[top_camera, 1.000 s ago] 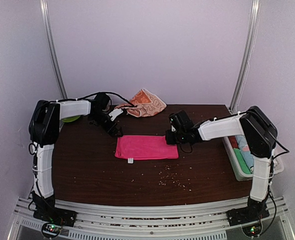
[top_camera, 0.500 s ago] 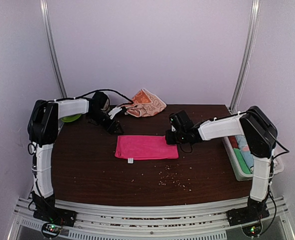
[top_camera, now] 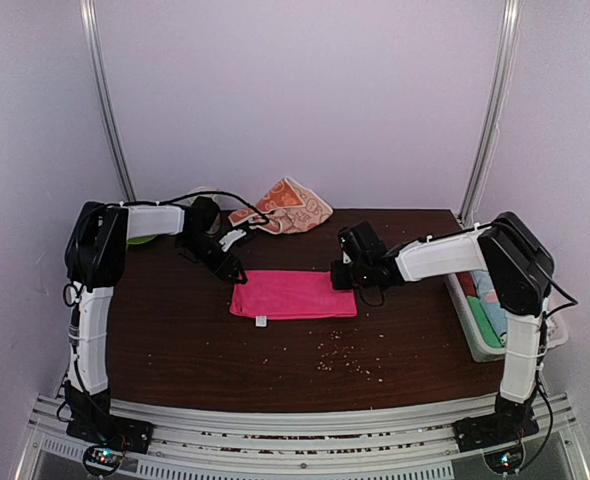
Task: Roll the towels
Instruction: Smooth out the towel at the center of the board.
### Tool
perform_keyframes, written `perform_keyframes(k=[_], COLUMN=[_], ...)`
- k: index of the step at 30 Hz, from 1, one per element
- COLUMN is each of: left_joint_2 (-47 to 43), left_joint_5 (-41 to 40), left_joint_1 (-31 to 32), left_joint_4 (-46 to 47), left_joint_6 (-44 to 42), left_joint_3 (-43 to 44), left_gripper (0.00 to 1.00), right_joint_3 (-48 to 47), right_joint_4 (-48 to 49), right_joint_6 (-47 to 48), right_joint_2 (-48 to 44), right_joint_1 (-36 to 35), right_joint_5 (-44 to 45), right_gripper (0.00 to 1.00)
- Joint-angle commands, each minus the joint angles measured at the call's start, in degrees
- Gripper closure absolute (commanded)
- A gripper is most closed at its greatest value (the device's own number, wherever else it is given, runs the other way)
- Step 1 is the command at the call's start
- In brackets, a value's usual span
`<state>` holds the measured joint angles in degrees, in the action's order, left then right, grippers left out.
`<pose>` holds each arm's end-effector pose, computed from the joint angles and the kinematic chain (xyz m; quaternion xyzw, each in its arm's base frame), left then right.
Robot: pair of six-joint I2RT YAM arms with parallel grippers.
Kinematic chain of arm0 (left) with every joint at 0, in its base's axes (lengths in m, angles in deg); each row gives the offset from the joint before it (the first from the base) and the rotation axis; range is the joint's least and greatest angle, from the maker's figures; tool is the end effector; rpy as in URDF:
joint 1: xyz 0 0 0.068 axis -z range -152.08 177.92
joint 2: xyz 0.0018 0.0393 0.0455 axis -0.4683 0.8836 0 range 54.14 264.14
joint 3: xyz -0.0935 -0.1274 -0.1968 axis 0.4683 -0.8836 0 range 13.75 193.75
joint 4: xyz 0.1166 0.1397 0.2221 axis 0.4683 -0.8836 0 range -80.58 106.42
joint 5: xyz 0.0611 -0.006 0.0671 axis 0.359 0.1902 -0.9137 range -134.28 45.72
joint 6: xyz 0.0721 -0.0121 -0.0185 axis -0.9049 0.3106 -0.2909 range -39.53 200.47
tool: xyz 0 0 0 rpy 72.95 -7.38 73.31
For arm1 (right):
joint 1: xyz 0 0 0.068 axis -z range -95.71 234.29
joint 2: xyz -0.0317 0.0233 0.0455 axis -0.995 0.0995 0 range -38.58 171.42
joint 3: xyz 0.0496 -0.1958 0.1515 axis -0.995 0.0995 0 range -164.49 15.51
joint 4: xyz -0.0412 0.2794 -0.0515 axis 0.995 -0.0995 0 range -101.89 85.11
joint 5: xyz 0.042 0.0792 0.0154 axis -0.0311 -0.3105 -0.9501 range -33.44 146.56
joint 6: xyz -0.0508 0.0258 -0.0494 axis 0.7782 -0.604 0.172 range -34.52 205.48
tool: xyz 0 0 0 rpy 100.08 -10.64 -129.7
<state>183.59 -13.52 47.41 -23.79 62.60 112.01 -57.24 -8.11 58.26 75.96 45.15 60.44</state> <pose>0.4410 -0.1906 0.0894 0.3453 0.8876 -0.2640 0.1521 0.3603 0.2877 0.1006 -0.0830 0.9198 0.1830 0.3371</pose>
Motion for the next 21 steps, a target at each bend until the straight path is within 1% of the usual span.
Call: perform_keyframes(k=[1, 3, 5, 9, 11, 13, 14, 16, 21], left_joint_2=[1.1, 1.0, 1.1, 1.4, 1.5, 1.5, 1.5, 1.1, -3.3], left_joint_5=[0.8, 1.0, 1.3, 1.5, 1.3, 0.8, 0.5, -0.5, -5.8], left_joint_1=[-0.2, -0.3, -0.3, -0.3, -0.2, -0.3, -0.3, -0.3, -0.3], left_joint_4=[0.0, 0.0, 0.1, 0.0, 0.0, 0.0, 0.0, 0.4, 6.6], left_joint_6=[-0.3, -0.2, -0.2, -0.1, -0.2, -0.1, -0.1, 0.2, 2.7], left_joint_3=[1.8, 2.0, 2.2, 2.6, 2.6, 2.6, 2.6, 2.2, -2.0], left_gripper=[0.57, 0.63, 0.66, 0.76, 0.89, 0.98, 1.0, 1.0, 1.0], right_joint_3=[0.4, 0.3, 0.3, 0.3, 0.4, 0.7, 0.7, 1.0, 1.7], right_joint_4=[0.4, 0.3, 0.1, -0.5, -0.6, -0.9, -1.1, -1.4, -2.1], right_joint_6=[-0.3, -0.3, -0.2, -0.2, -0.1, -0.1, 0.0, 0.1, 0.1], right_joint_2=[1.1, 1.4, 1.7, 2.4, 2.5, 2.6, 2.7, 3.0, 4.0], right_joint_1=[-0.1, -0.1, -0.1, -0.1, -0.1, -0.1, -0.1, -0.1, -0.1], right_joint_5=[0.2, 0.2, 0.3, 0.8, 1.0, 1.4, 1.6, 1.9, 2.5], right_gripper=[0.67, 0.67, 0.67, 0.67, 0.67, 0.67, 0.67, 0.67, 0.67])
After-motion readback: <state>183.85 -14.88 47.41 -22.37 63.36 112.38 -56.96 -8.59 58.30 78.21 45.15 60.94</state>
